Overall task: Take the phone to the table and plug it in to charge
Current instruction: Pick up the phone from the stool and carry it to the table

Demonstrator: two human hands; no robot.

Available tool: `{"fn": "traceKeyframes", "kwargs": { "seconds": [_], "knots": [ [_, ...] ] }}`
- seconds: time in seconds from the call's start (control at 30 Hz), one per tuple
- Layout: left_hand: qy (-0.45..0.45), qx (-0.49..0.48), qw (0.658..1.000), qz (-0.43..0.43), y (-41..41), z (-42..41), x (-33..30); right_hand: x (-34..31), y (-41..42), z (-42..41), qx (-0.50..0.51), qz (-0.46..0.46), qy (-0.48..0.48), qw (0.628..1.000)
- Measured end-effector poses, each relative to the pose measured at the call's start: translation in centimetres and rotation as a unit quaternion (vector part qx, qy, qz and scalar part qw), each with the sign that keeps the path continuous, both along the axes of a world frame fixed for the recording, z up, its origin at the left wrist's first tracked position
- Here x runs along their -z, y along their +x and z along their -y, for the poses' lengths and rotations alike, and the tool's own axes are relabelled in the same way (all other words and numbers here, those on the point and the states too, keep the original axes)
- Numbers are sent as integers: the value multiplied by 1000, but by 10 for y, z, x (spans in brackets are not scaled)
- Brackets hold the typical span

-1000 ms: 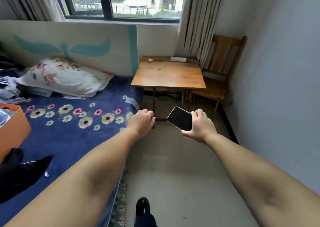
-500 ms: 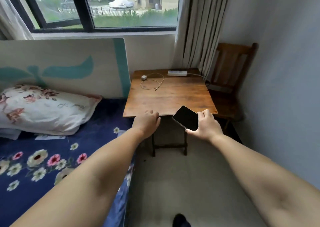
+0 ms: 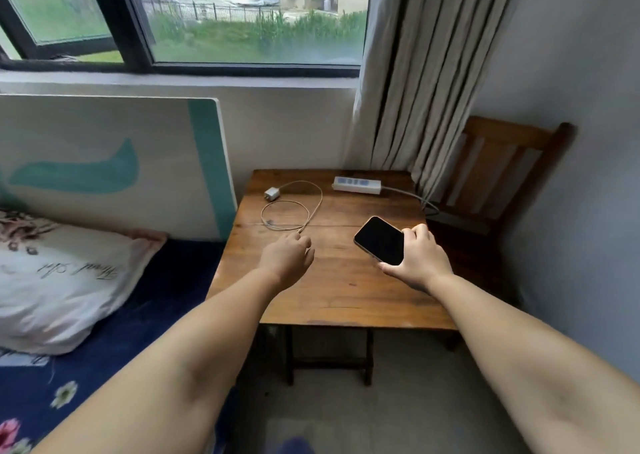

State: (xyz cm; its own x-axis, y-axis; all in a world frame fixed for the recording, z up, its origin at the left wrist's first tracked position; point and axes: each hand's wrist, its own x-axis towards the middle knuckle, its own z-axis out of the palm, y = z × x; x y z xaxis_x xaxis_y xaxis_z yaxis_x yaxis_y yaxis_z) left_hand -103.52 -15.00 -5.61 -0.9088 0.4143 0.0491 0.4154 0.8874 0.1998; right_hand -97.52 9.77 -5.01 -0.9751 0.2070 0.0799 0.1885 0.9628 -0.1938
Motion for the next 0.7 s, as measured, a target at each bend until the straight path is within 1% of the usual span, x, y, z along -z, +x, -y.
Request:
{"fn": "traceKeyframes", "kwargs": {
  "seconds": [0.13,0.23,0.37,0.4,0.43,0.6,0.7],
  "knots": [
    [-3,-12,1000,20,-59,-13,16,15,-53,-16,-5,26,-7,1000],
    [-5,7,1000,26,-115,-34,36,36,-103,-31,6,45,-19,999],
    [-3,26,998,55,-183,-60,67,63,-166,-48,29,69,-29,997],
    [-9,32,996,77,-213,-70,80,74,-193,-55,48,84,-39,995],
    [-2,31,996,85,-216,-72,88,78,-197,-55,54,88,-49,993],
    [-15,48,988,148,-297,-101,144,123,-266,-70,113,126,-83,982],
    [-1,52,987,155,-319,-114,178,155,-284,-73,143,126,-75,979]
  ]
}}
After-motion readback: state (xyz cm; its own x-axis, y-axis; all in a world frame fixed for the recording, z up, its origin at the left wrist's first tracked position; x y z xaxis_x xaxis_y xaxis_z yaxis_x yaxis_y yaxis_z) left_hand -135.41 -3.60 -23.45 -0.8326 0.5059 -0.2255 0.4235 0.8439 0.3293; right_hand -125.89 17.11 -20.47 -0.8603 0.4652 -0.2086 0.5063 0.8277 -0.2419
